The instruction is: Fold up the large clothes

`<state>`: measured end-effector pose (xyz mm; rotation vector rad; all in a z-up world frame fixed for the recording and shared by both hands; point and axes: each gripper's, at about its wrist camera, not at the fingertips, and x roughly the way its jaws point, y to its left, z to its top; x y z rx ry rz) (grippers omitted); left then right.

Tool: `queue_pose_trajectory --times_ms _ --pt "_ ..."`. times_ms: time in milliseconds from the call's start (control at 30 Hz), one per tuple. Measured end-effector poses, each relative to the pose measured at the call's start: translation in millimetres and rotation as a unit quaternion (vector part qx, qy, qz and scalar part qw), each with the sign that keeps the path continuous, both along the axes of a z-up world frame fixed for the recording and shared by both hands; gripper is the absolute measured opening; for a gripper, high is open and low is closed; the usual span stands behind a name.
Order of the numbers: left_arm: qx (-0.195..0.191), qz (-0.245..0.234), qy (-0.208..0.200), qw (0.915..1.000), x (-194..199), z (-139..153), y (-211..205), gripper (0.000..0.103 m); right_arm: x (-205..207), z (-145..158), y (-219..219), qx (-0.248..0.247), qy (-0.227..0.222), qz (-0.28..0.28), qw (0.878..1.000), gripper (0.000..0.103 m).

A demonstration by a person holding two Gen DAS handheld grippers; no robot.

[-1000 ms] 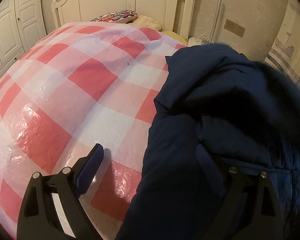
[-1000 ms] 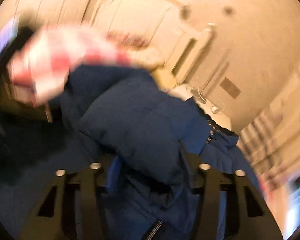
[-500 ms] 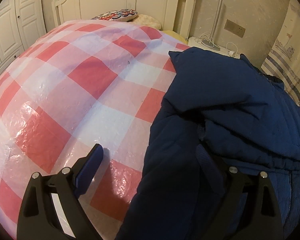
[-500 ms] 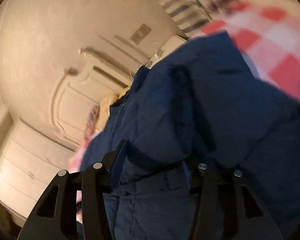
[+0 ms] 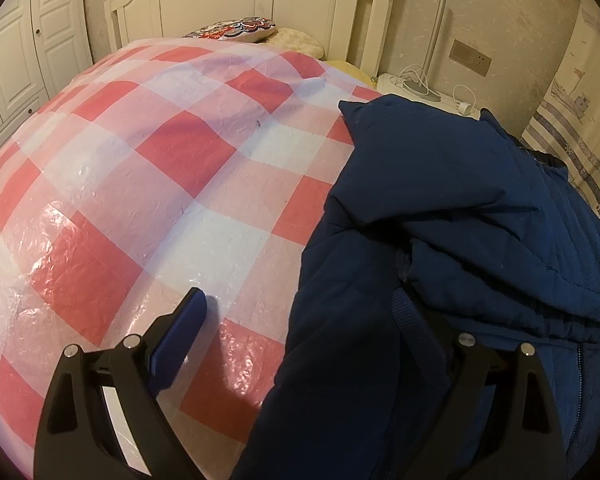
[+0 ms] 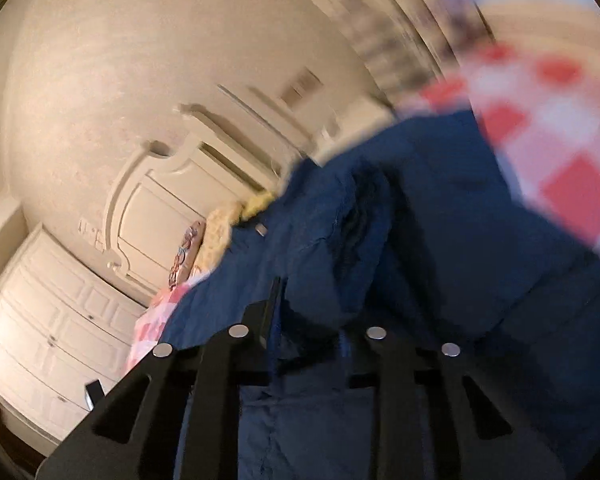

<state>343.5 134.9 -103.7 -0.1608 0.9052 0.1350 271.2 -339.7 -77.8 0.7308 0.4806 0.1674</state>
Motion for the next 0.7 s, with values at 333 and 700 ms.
queue_pose_trajectory --times_ms 333,700 --pt "-0.004 0.003 -0.002 1.0000 1 0 1 0.093 0 -33 -21 0.033 0.108 -0.035 0.993 0.029" --pt "0.001 0.002 0.000 1.0000 0 -1 -1 0.094 6 50 30 -0.186 0.052 -0.034 0.981 0.044"
